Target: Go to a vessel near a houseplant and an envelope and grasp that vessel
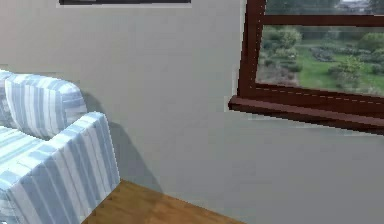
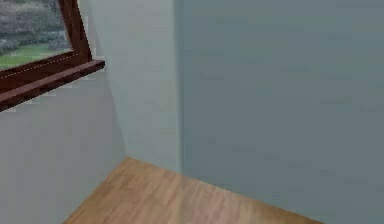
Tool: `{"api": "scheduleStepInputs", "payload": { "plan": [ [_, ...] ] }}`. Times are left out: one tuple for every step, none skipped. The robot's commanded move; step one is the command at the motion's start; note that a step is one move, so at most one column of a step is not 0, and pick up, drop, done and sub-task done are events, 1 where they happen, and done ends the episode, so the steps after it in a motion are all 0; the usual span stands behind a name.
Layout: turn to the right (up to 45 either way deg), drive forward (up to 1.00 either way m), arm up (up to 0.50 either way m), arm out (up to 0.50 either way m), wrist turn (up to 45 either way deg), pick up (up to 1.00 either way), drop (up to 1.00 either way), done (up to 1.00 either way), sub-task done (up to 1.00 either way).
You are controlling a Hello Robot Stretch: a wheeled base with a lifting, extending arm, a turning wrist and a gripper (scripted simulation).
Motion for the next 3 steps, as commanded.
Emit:
{"api": "scheduleStepInputs", "payload": {
  "plan": [
    [0.0, 0.10, 0.00, 0.00, 0.0, 0.00, 0.00, 0.00, 0.00],
    [-45.0, 0.00, 0.00, 0.00, 0.0, 0.00, 0.00, 0.00, 0.00],
    [-6.0, 0.00, 0.00, 0.00, 0.0, 0.00, 0.00, 0.00, 0.00]
  ]
}}
